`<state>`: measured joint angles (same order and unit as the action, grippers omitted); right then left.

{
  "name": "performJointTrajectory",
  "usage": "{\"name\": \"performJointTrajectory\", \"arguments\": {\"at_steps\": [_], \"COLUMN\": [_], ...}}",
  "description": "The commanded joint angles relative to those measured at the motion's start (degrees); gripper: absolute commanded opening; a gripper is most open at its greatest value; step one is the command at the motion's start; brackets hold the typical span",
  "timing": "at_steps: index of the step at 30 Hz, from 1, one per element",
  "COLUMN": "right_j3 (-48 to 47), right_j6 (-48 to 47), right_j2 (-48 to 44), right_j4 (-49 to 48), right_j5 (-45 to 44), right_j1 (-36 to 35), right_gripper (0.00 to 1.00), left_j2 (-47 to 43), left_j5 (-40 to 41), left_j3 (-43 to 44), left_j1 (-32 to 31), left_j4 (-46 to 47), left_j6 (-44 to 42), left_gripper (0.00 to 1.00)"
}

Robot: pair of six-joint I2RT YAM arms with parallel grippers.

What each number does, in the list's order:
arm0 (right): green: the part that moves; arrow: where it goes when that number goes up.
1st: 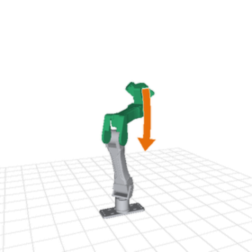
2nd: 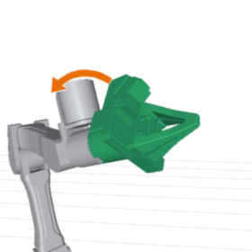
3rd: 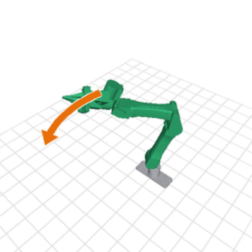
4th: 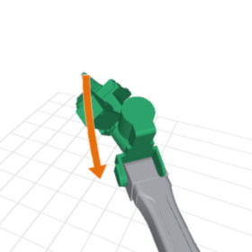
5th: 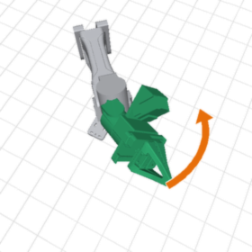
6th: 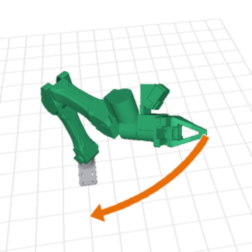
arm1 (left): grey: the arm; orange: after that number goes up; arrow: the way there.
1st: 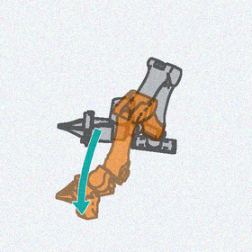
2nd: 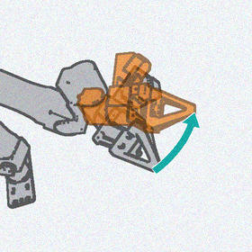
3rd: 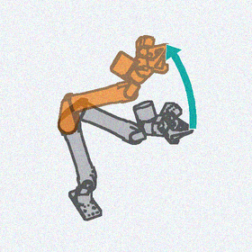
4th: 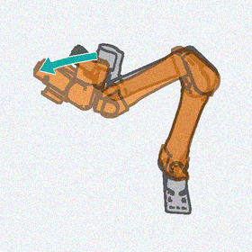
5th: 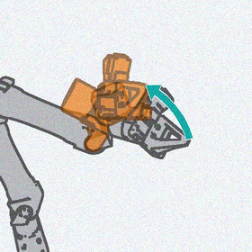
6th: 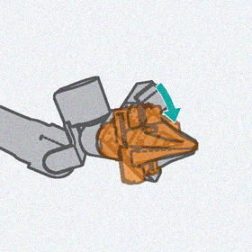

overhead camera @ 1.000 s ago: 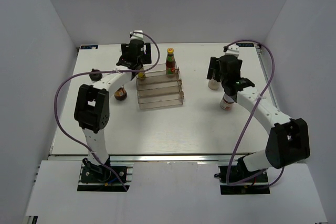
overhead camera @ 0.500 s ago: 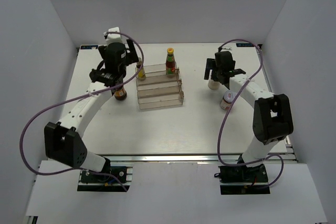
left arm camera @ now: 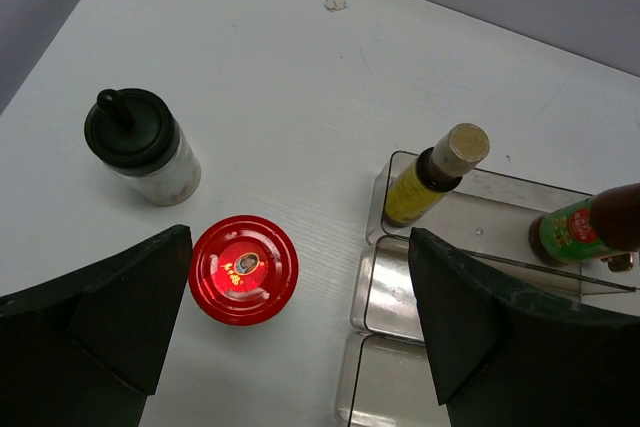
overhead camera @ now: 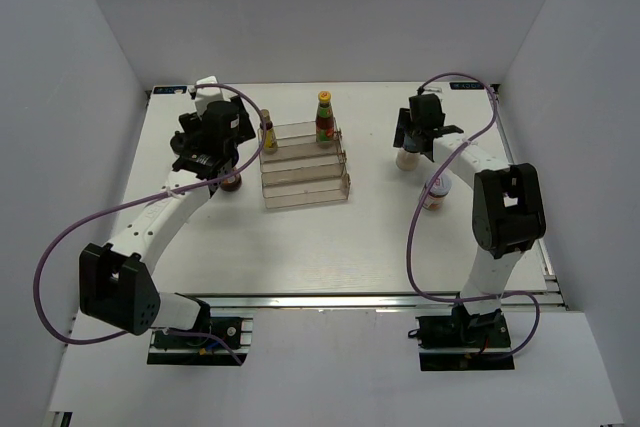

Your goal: Organize the condiment bottles

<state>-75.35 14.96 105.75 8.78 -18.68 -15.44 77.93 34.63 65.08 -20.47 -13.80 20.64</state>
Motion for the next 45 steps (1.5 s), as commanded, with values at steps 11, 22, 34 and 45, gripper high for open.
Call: {"name": "performJointTrajectory", "arguments": {"at_steps": [11, 22, 34, 45], "right_j3": [0.29, -1.11, -6.12, -13.06], "right_j6": [-0.89, -6.08, -9.16, -9.86], "right_j2": [-7.92, -14.7, -8.64, 0.76], "right_j4": [-3.24, -5.87, -13.07, -13.44], "right_j5": [2.94, 9.88, 14.28, 12.8], "right_j1": [0.06, -11.35, -20.24, -20.77], "right_gripper": [0.21, 0.15, 0.14, 0.13], "left_j2": [-3.4, -5.16, -4.54, -4.54], "left_j5": [4.04, 4.74, 4.48, 5.97], "left_j3": [-0.48, -1.62, 0.58, 1.36], "left_j1": [-0.27, -0.27, -0.27, -0.19], "left_j4": [-2.1, -3.33, -7.29, -9.49], "left_j6": [1.15, 2.91, 5.99, 6.86], "left_gripper": [0.98, 0.98, 0.98, 0.98]}}
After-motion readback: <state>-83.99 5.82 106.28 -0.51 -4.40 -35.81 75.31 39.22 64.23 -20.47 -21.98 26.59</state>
